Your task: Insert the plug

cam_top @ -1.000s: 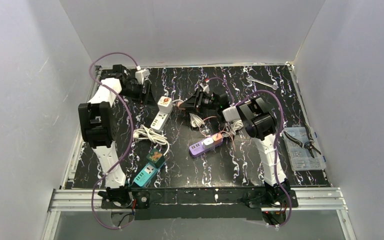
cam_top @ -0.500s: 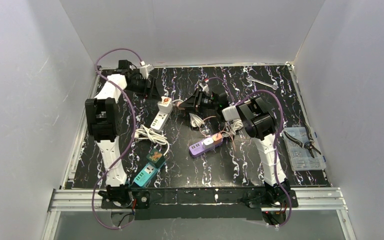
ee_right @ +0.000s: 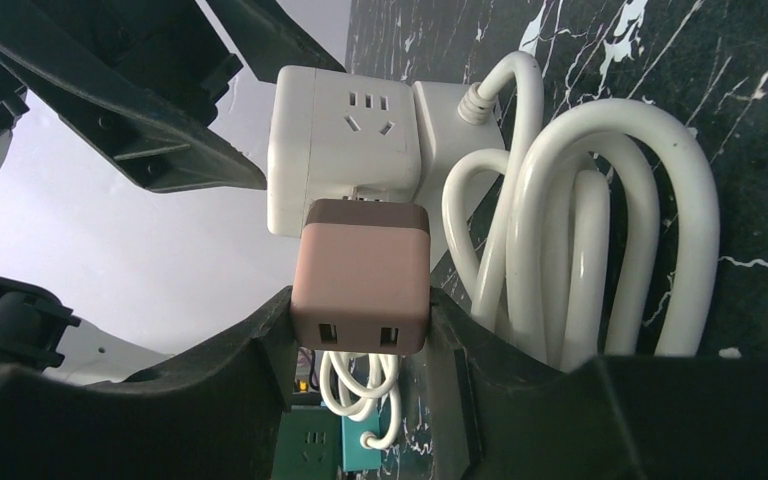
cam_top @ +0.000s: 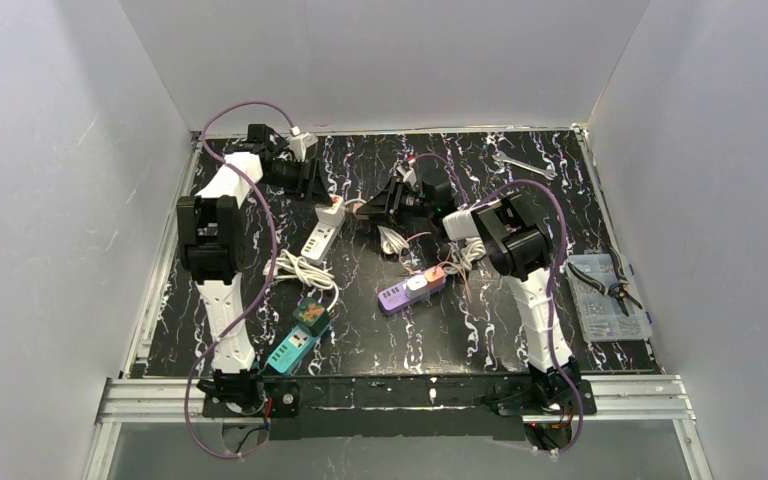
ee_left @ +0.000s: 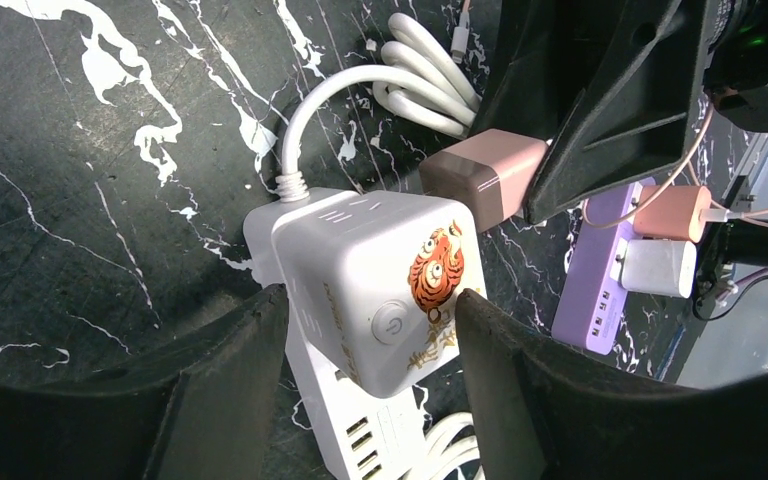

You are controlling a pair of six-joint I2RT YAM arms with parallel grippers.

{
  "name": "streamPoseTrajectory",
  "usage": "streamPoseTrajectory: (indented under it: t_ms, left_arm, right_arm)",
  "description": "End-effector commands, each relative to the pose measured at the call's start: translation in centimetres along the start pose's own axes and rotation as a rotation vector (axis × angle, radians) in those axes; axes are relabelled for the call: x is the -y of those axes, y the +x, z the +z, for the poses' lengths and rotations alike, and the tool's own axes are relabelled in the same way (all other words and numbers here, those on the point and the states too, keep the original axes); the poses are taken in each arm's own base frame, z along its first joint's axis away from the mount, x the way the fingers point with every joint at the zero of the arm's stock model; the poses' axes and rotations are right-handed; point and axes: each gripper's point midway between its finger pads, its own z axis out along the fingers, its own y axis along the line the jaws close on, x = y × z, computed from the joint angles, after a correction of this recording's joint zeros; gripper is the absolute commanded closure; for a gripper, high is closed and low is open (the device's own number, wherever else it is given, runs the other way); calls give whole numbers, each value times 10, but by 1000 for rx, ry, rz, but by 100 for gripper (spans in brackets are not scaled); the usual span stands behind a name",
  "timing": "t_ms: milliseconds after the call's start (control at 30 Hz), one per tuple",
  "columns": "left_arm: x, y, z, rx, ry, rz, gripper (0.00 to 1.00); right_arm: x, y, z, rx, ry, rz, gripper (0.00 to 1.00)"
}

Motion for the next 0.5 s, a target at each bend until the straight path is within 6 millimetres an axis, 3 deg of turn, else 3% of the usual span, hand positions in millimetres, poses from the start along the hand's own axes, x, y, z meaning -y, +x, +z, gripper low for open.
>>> streamPoseTrajectory:
  t_ms: [0,467]
  left_arm:
    - [3,5,-9,-8,-33,16,42]
    - [-10,20,-8,-51,-104,4,52]
  right_arm:
    - [12,12,16,-8,31,-11,99]
    - [6,32,10,-38,-6,-10,99]
